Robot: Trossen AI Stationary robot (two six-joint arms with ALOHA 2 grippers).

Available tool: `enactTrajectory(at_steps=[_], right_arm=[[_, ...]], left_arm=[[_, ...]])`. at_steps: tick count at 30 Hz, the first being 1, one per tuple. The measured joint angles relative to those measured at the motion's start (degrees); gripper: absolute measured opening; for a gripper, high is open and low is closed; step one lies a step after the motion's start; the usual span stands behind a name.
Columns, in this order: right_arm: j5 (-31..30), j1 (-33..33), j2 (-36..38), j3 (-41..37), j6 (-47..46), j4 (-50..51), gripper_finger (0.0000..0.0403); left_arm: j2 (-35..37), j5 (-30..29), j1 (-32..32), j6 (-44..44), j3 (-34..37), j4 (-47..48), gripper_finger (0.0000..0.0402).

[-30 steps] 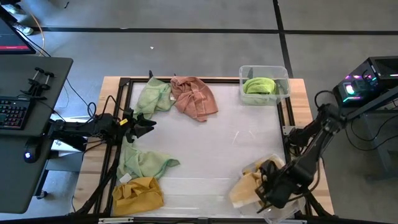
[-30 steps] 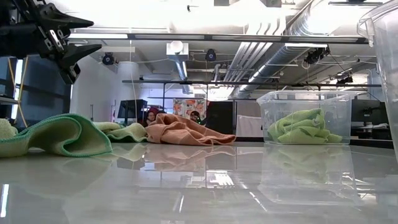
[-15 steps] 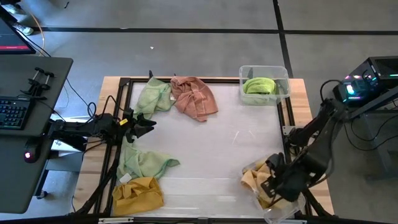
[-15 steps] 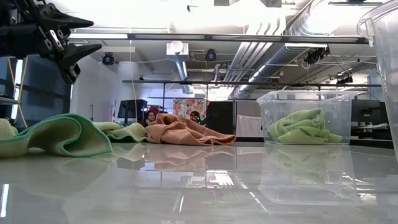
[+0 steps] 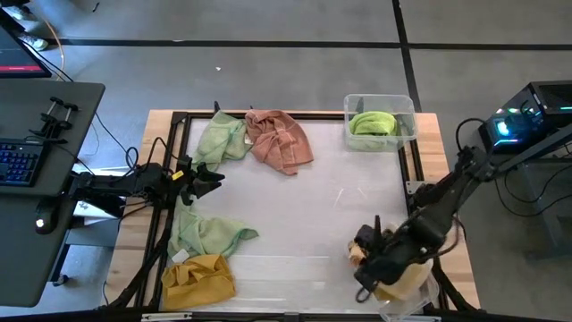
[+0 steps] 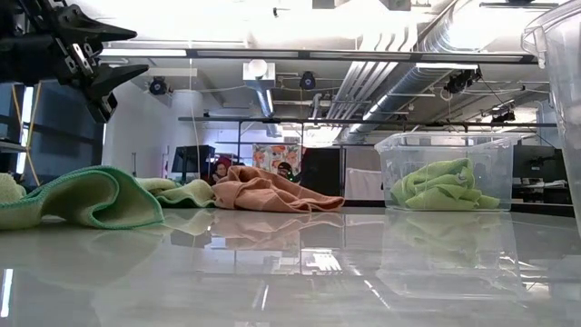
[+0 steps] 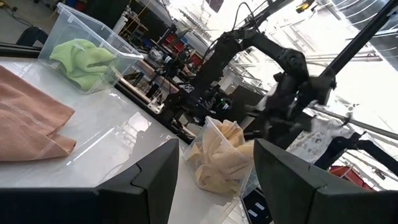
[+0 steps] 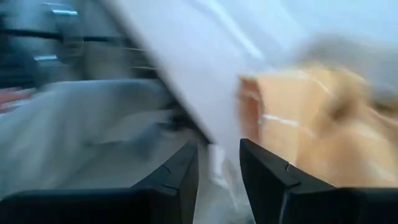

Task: Sort towels by color in basket
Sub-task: Put the orange patterned towel into the bottom transparent bin

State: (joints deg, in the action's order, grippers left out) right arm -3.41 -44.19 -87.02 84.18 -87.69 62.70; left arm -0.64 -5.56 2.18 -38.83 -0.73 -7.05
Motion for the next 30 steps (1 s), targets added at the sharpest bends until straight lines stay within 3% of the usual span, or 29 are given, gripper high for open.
enactTrajectory(at_steps=[6,13,16,18,21,30], right_arm=[[7.8,-1.3,-5.0,0.0,-14.8,15.3,0.011],[16.9,-2.9,-6.2,0.2,-24.4,15.8,0.011],[15.0,-3.3,-4.8,4.1,-28.3,16.5,0.011],[10.6,-3.8,-4.1,8.3,-31.7,21.1,0.011],[9.7,-3.8,-3.9,11.8,-38.5,28.1,0.011],[13.5,-3.9,-3.3,-2.3,-42.6,23.0,0.0082]], left_arm=[[0.0,0.0,0.0,0.0,0.0,0.0,0.0195],[0.0,0.0,0.0,0.0,0.0,0.0,0.0195],[0.0,0.0,0.0,0.0,0.0,0.0,0.0195],[0.0,0.0,0.0,0.0,0.0,0.0,0.0195],[0.0,0.0,0.0,0.0,0.0,0.0,0.0195],[-0.2,0.0,0.0,0.0,0.0,1.0,0.0195]])
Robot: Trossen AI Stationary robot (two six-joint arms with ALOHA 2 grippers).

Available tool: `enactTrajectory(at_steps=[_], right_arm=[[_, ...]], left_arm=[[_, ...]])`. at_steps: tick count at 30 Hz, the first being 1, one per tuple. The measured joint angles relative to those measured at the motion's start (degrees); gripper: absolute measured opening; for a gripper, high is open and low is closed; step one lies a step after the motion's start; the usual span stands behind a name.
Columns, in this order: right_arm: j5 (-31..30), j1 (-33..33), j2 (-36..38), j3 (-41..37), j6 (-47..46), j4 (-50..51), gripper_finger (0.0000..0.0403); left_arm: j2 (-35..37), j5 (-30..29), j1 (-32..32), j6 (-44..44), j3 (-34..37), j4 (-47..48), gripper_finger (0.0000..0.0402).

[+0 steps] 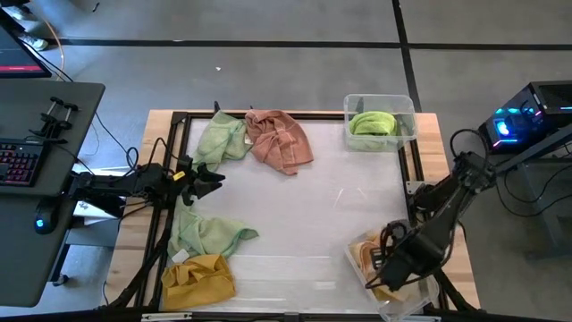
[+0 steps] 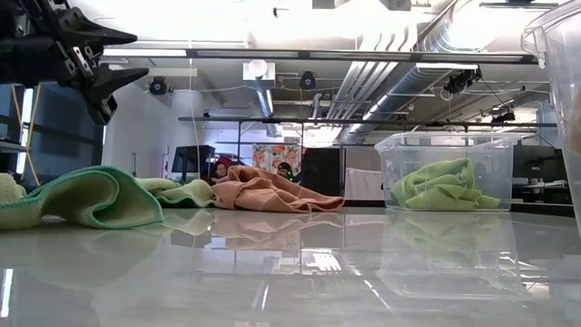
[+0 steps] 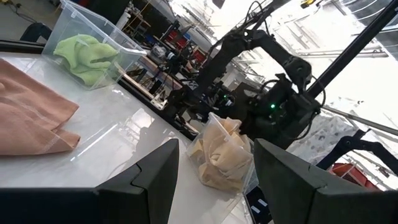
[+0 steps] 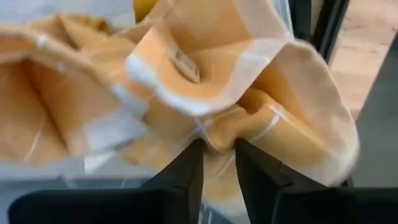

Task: Sort towels by color in basket
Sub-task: Put the orange patterned towel into the bottom transparent bin, then adjust the bottom transparent bin

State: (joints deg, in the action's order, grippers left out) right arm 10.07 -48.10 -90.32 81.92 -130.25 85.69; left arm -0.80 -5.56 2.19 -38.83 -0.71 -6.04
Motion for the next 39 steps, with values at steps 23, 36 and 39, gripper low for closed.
enactTrajectory(at_steps=[23,36,39], right_arm=[[-36.7,5.3,1.3,13.3,20.0,-5.3,0.0041],[-8.3,28.7,1.1,3.4,57.4,-13.1,0.0179],[-1.0,31.8,1.1,0.2,62.5,-12.0,0.0182]], left_arm=[[0.0,0.0,0.0,0.0,0.0,0.3,0.0195],[0.0,0.0,0.0,0.0,0.0,0.3,0.0195],[0.0,0.0,0.0,0.0,0.0,0.3,0.0195]])
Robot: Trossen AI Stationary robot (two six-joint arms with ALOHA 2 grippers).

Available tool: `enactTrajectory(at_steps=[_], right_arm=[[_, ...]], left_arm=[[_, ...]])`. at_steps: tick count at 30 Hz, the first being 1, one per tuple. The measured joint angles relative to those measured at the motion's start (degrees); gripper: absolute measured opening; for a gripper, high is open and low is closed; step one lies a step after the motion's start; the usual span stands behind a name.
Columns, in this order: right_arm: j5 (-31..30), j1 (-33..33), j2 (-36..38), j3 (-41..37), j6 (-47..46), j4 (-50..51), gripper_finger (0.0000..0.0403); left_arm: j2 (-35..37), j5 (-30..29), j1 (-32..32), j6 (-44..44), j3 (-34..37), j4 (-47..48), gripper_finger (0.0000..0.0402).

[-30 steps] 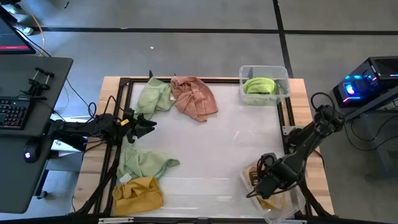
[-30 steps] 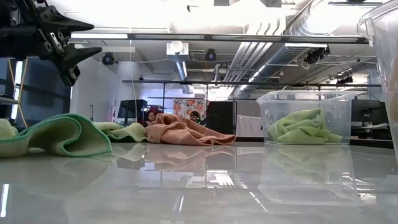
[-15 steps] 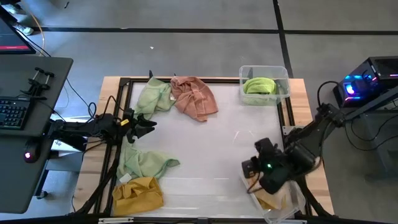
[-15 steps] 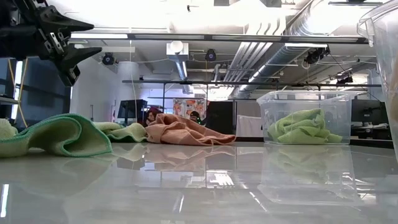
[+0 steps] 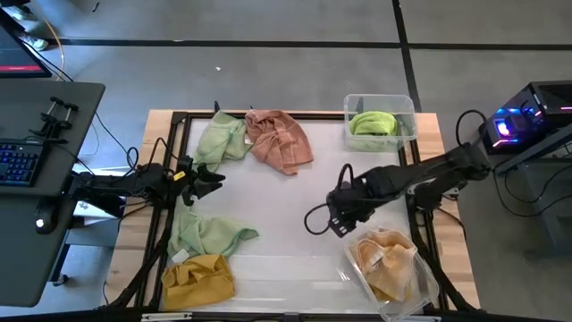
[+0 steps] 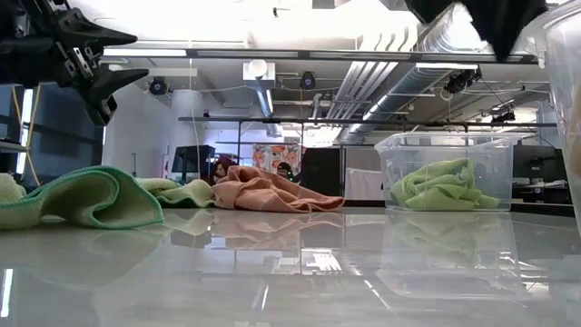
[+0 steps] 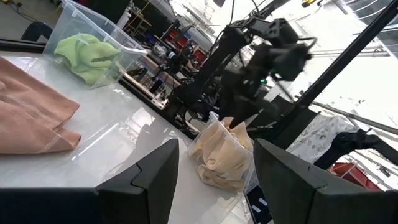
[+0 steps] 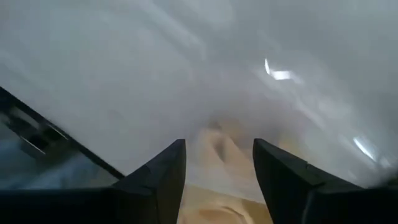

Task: Sort towels by color in basket
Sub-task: Adjust the bottom transparent bin

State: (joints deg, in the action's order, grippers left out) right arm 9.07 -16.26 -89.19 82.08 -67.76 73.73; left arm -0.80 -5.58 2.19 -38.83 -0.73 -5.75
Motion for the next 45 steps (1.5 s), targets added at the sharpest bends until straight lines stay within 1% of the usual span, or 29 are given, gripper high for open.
enactTrajectory(at_steps=[4,7,9,11,17,26,28,31,33,34,36,39,40,42,45], right_arm=[[5.9,0.9,0.0,-3.7,2.2,4.9,0.0183],[7.7,-0.4,0.0,-5.3,2.2,9.7,0.0183],[7.5,-1.4,0.0,-5.7,1.4,13.5,0.0183],[7.4,-2.1,0.0,-5.7,-1.4,16.0,0.0183],[6.8,-4.6,0.8,-6.1,-8.6,16.1,0.0183],[3.8,-6.6,2.3,-6.1,-13.9,16.4,0.0183],[3.2,-6.6,2.5,-5.0,-15.5,16.8,0.0183],[-0.9,-6.8,2.6,-0.8,-16.2,16.3,0.0183],[-4.4,-6.7,2.7,1.9,-16.2,13.4,0.0183],[-5.7,-6.6,2.7,2.9,-15.6,10.1,0.0183],[-6.8,-6.7,2.7,3.7,-11.3,0.7,0.0183],[-3.3,-7.5,2.1,2.5,-2.7,-15.7,0.0183],[-1.5,-7.7,1.6,2.0,-0.6,-19.1,0.0183],[1.0,-8.0,-0.4,1.4,0.9,-19.6,0.0183],[3.2,-7.9,-3.1,1.3,0.8,-14.7,0.0183]], left_arm=[[0.0,0.0,0.0,0.0,0.0,0.0,0.0195],[0.0,0.0,0.0,0.0,0.0,0.0,0.0195],[0.0,0.0,0.0,0.0,0.0,0.0,0.0195],[0.0,0.0,0.0,0.0,0.0,0.0,0.0195],[0.0,0.0,0.0,0.0,0.0,0.0,0.0195],[0.0,0.0,0.0,0.0,0.0,0.2,0.0195],[0.0,0.0,0.0,0.0,0.0,0.2,0.0195],[0.0,0.0,0.0,0.0,0.0,0.2,0.0195],[0.0,0.0,0.0,0.0,0.0,0.3,0.0195],[0.0,0.0,0.0,0.0,0.0,0.2,0.0195],[0.0,0.0,0.0,0.0,0.0,0.2,0.0195],[0.0,0.0,0.0,0.0,0.0,0.2,0.0195],[0.0,0.0,0.0,0.0,0.0,0.2,0.0195],[0.0,0.0,0.0,0.0,0.0,0.3,0.0195],[0.0,0.0,0.0,0.0,0.0,0.3,0.0195]])
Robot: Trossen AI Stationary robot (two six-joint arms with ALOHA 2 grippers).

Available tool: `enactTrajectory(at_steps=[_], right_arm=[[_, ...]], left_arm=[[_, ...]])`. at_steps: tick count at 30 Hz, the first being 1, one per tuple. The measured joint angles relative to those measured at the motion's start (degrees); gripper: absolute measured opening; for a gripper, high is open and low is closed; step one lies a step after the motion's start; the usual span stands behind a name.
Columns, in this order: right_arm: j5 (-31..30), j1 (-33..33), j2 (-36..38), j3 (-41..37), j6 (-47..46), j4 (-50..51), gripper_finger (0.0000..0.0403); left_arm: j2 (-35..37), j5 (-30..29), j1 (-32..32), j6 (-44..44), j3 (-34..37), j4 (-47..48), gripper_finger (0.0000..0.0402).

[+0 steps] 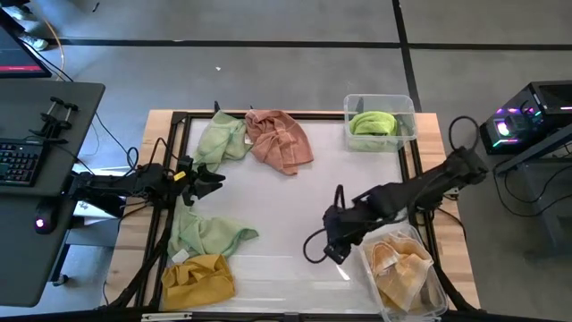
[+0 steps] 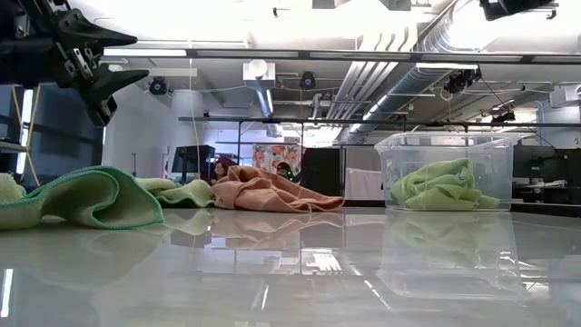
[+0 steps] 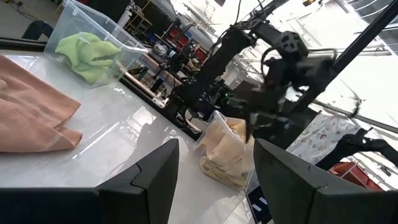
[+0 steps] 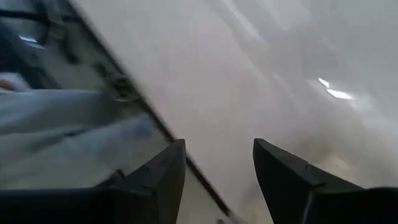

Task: Sort towels by color in basket
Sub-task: Adjust the bottom transparent bin, then put the brown patterned towel into the bottom transparent bin

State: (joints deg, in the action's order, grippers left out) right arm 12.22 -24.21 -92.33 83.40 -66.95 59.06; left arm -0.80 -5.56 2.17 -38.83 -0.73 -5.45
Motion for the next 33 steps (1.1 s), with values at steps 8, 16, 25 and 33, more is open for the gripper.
enactTrajectory(at_steps=[8,16,25,33], right_arm=[[-0.8,-0.2,-3.7,0.0,-4.1,14.3,0.0183],[-1.2,-0.2,-3.8,0.0,-9.1,26.2,0.0183],[-12.7,0.2,-3.7,8.5,-6.9,23.0,0.0183],[-22.4,10.1,-3.9,5.9,5.8,2.3,0.0183]], left_arm=[[0.0,0.0,0.0,0.0,0.0,-0.1,0.0195],[0.0,0.0,0.0,0.0,0.0,-0.1,0.0195],[0.0,0.0,0.0,0.0,0.0,0.0,0.0195],[0.0,0.0,0.0,0.0,0.0,0.0,0.0195]])
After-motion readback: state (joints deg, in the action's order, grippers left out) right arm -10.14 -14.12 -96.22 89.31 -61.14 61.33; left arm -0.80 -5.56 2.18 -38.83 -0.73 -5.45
